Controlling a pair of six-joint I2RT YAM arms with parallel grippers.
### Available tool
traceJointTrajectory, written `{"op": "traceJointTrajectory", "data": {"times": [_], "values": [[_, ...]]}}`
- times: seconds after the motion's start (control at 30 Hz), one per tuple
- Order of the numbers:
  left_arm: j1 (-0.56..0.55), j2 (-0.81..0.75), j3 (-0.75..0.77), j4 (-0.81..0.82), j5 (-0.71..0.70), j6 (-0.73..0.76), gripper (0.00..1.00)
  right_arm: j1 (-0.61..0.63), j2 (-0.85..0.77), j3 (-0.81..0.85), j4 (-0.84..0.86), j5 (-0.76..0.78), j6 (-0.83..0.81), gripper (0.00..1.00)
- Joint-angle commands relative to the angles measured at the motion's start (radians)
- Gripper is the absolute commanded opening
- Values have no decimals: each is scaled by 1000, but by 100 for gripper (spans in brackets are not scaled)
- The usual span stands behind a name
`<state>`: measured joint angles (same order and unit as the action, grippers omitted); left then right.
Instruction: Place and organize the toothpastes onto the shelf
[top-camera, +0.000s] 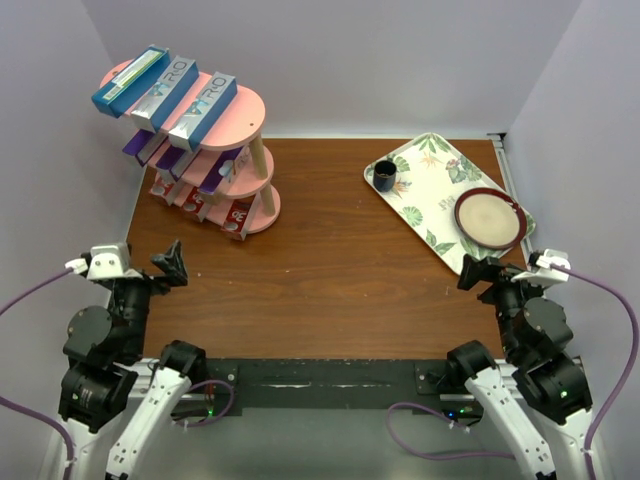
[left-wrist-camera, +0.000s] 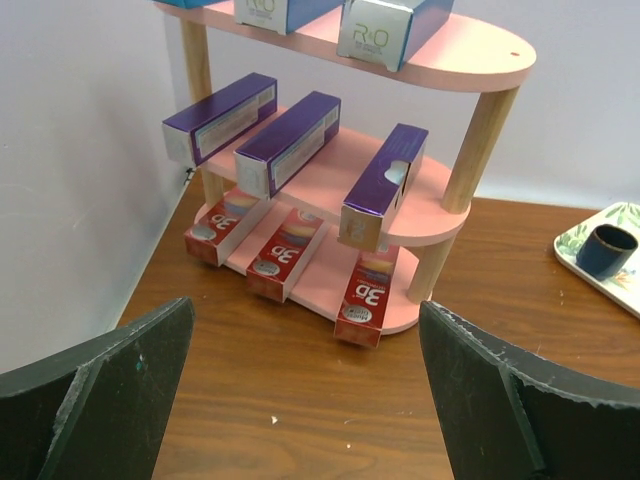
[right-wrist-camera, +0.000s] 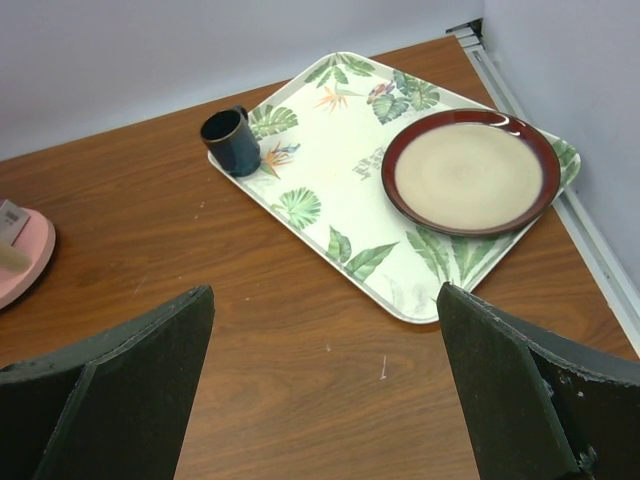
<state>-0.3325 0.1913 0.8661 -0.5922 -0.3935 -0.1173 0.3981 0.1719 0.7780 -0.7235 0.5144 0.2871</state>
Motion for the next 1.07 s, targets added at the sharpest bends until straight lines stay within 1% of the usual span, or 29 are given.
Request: {"op": "traceJointTrajectory", "data": {"times": [0.0,0.17,0.37,1.03], "values": [[-8,-78,-32,22,-38,-16,100,-4,-28,-2,29,35,-2,98],[-8,-141,-68,57,-41,-35,100,-4,-28,0,27,33,0,98],[-8,-173,-98,91,-56,-38,100,-4,-32,0,26,33,1,99],[-8,-181,-125,137,-97,-42,100,-4,-32,-2,26,33,6,98]]}}
